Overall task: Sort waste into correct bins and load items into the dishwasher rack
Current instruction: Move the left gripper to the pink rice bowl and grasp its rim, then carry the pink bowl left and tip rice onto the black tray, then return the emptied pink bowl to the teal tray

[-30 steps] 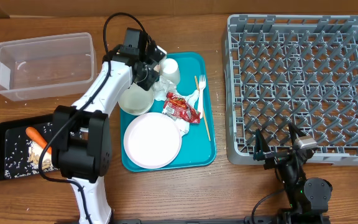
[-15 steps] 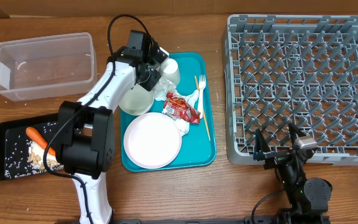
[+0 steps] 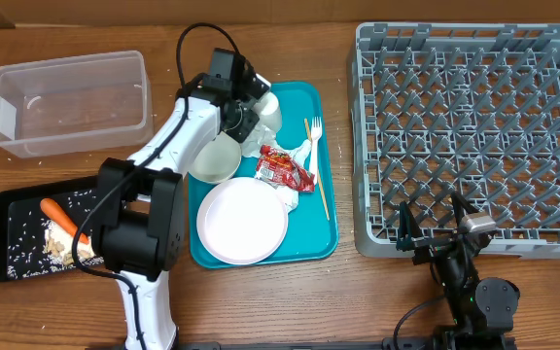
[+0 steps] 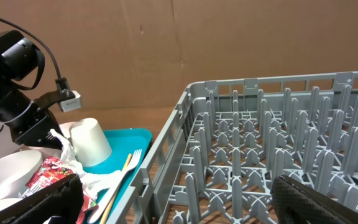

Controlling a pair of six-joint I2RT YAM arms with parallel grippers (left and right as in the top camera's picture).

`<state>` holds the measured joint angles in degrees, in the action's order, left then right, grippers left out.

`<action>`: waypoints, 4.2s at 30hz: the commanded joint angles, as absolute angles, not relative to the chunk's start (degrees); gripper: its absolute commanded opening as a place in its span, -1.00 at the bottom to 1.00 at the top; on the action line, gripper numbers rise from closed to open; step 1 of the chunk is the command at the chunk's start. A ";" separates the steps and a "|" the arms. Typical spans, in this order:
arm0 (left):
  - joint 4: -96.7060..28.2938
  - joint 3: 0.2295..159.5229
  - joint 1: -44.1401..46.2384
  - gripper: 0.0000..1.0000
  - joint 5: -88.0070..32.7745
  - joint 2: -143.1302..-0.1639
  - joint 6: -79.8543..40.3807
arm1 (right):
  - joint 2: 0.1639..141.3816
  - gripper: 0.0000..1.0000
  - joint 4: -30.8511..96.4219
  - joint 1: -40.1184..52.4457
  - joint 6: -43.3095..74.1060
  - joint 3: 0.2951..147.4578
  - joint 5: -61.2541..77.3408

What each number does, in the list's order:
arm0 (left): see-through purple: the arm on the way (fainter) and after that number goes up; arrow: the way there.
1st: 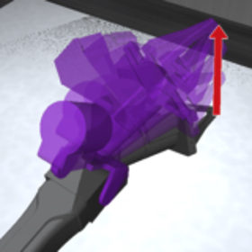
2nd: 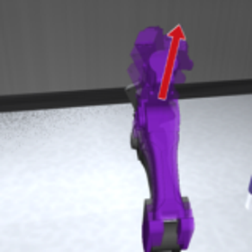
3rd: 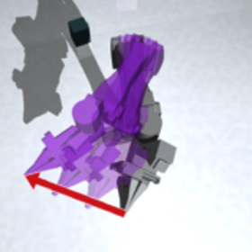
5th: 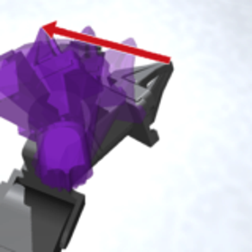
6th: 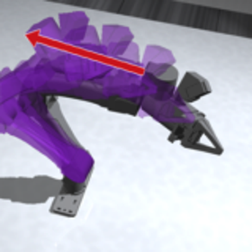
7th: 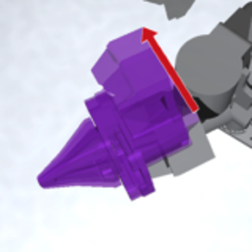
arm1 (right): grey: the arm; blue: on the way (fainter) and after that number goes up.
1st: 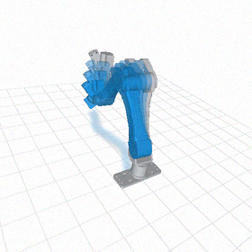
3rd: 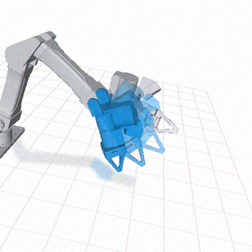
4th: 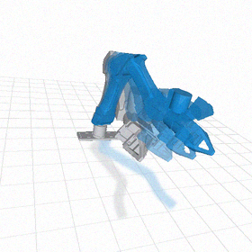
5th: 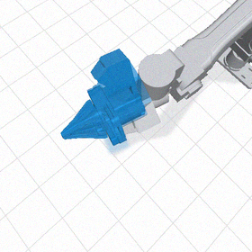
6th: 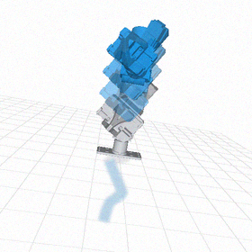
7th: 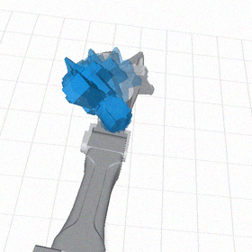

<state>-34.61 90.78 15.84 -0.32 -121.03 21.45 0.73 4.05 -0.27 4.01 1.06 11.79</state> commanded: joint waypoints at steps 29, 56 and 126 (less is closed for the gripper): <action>-69.17 95.44 -2.50 -0.91 -13.04 -86.72 -15.07 | 0.16 1.00 3.73 -0.01 3.60 0.47 11.64; -45.69 49.50 -56.66 -0.92 -80.23 -85.95 8.97 | 0.16 1.00 3.73 -0.01 3.60 0.47 11.64; -19.81 67.64 7.18 -0.92 0.80 -75.24 -10.41 | 0.16 1.00 3.73 -0.01 3.60 0.47 11.64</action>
<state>-22.65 66.72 0.27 -20.53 -70.94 -10.81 0.73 4.05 -0.27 3.99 1.06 11.79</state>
